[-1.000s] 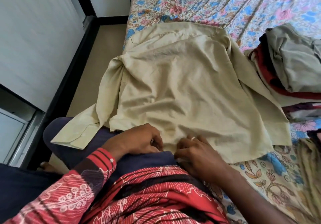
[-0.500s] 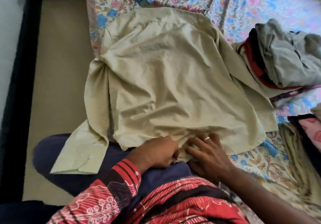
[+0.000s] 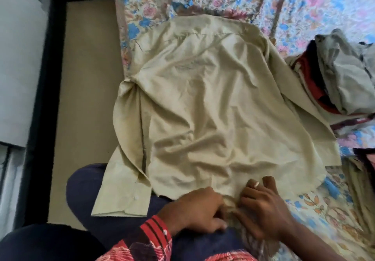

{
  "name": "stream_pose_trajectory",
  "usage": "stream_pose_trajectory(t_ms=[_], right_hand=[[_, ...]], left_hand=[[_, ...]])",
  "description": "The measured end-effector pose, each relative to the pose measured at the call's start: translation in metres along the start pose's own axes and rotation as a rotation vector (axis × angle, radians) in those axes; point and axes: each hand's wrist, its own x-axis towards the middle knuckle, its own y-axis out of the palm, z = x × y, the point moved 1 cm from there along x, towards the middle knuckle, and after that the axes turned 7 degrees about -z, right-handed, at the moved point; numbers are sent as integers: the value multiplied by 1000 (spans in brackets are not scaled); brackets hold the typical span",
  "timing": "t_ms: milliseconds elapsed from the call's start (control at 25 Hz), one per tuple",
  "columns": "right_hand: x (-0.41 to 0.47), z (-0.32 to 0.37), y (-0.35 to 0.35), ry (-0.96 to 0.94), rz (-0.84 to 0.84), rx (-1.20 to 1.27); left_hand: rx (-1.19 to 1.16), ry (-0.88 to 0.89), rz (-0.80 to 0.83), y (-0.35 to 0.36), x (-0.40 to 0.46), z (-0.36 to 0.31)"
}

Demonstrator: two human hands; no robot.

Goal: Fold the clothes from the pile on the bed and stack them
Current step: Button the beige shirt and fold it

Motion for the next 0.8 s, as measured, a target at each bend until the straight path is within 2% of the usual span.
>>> stream_pose_trajectory(t_ms=[40, 80, 200, 240, 280, 360, 440, 480, 560, 600, 640, 760, 800], right_hand=[[14, 0, 1, -23, -60, 40], [32, 2, 3, -36, -124, 81], [114, 11, 12, 38, -226, 214], [151, 18, 15, 89, -217, 251], [184, 28, 22, 127, -182, 267], [238, 59, 37, 161, -9, 218], [264, 89, 52, 193, 122, 86], [270, 100, 57, 205, 173, 34], [277, 117, 70, 241, 214, -18], [280, 123, 75, 234, 182, -18], [282, 128, 76, 238, 207, -29], [298, 129, 81, 239, 145, -27], [301, 127, 86, 296, 118, 18]], left_hand=[[-182, -10, -118, -13, -1, 11], [-317, -54, -329, -29, -2, 26], [-400, -350, -1133, -94, -6, 91], [-439, -478, -1309, -120, -9, 113], [-556, -589, -1410, -145, -12, 131], [-874, -696, -1456, -180, -12, 166], [-986, -749, -1402, -203, -7, 184], [-898, -779, -1393, -215, -3, 190], [-492, -820, -1409, -247, 5, 204], [-334, -807, -1396, -266, 10, 215], [-265, -777, -1367, -284, 16, 229], [-437, -630, -1162, -328, 42, 269], [-512, -597, -1105, -339, 53, 278]])
